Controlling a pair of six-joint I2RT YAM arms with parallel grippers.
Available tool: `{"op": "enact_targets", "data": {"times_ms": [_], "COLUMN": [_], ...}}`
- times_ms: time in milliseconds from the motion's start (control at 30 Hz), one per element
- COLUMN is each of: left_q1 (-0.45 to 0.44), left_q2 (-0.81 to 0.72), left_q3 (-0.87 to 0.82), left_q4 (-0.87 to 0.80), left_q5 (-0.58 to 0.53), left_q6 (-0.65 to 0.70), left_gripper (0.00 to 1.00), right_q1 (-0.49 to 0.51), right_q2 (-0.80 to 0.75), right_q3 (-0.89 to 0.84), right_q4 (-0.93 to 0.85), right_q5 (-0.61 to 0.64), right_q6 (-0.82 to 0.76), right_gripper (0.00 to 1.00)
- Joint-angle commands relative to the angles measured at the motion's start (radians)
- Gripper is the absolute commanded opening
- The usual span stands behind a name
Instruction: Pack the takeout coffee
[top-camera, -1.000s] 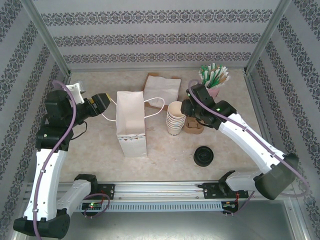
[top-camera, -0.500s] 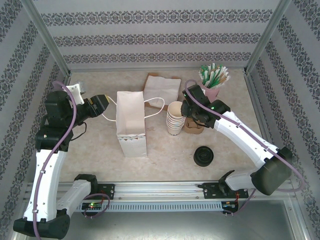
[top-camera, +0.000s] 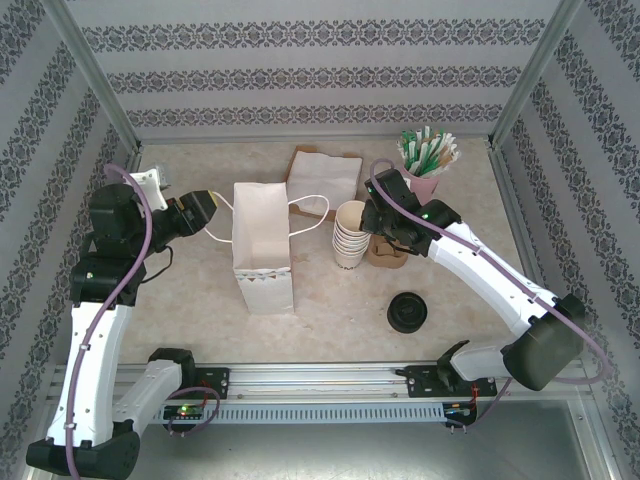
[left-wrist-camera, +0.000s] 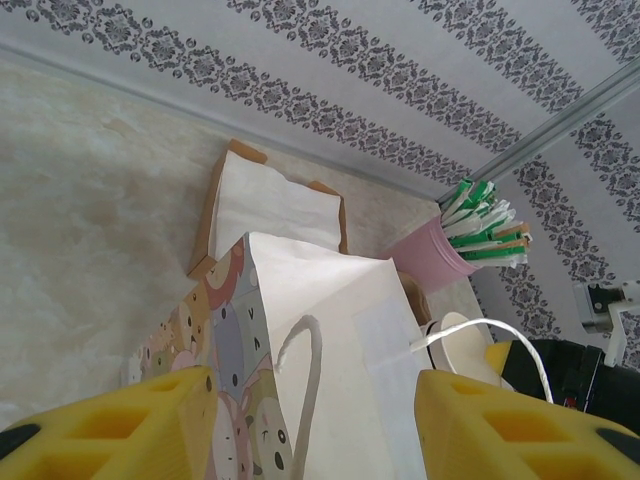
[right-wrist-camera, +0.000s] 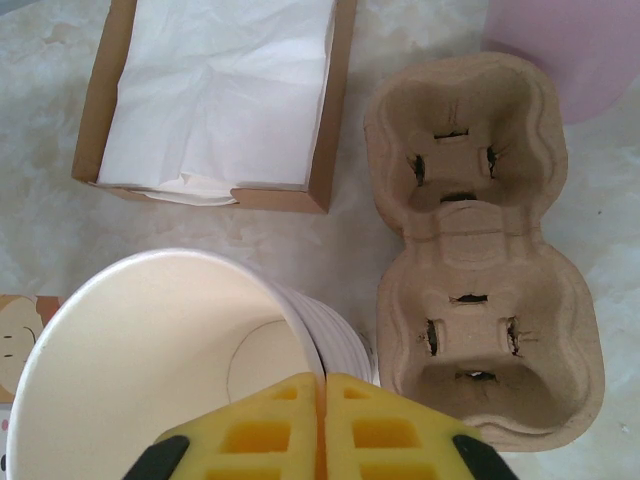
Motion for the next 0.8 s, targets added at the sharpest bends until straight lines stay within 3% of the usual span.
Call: {"op": "enact_targets", "data": {"times_ms": [0, 333, 767], "left_q1": [-0.014, -0.016, -0.016], "left_q2": [-0.01, -0.026, -0.119], "left_q3": [-0.013, -0.036, -0.096], "left_q4": [0.037, 0.054, 0.142], "left_q5": [0.013, -0.029, -0.133], "left_q6": [-0.009, -0.004, -0.036], "left_gripper": [0.56, 0.55, 0.57], "right_q1": [0.009, 0.013, 0.07], "right_q2": [-0.033, -0.07, -0.223], "right_q3": [0.009, 0.078, 0.183], "right_q4": [0.006, -0.003, -0.089], "right_q5": [0.007, 0.004, 0.076], "right_q6": [0.013, -0.024, -0.073], "right_gripper": [0.08, 0.0, 0.0]}}
